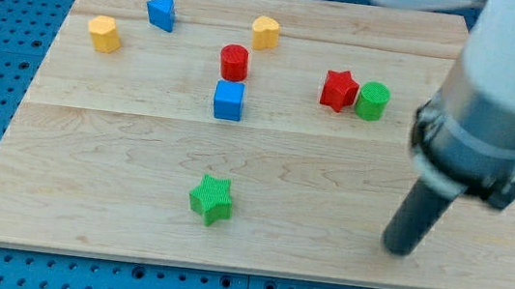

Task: Move green star near to the blue cube

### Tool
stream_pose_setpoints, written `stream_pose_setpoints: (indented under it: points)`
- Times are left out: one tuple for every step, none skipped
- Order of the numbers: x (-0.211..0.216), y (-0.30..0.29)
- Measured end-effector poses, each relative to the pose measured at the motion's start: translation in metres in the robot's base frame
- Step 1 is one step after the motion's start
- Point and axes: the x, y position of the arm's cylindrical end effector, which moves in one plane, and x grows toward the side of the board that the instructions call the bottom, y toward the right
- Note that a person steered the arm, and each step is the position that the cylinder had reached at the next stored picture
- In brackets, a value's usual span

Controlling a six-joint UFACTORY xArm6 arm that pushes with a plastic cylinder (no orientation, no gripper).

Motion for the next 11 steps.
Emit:
stream_pose_setpoints:
  points:
    - [0.019,-0.034]
    - [0.008,-0.078]
    - [0.008,-0.135]
    - [0.007,-0.181]
    - [-0.01,-0.175]
    - [-0.038,-0.173]
    - [-0.064,-0.171]
    - [-0.079,-0.153]
    - [-0.097,-0.155]
    - [-0.098,-0.159]
    - [-0.105,-0.118]
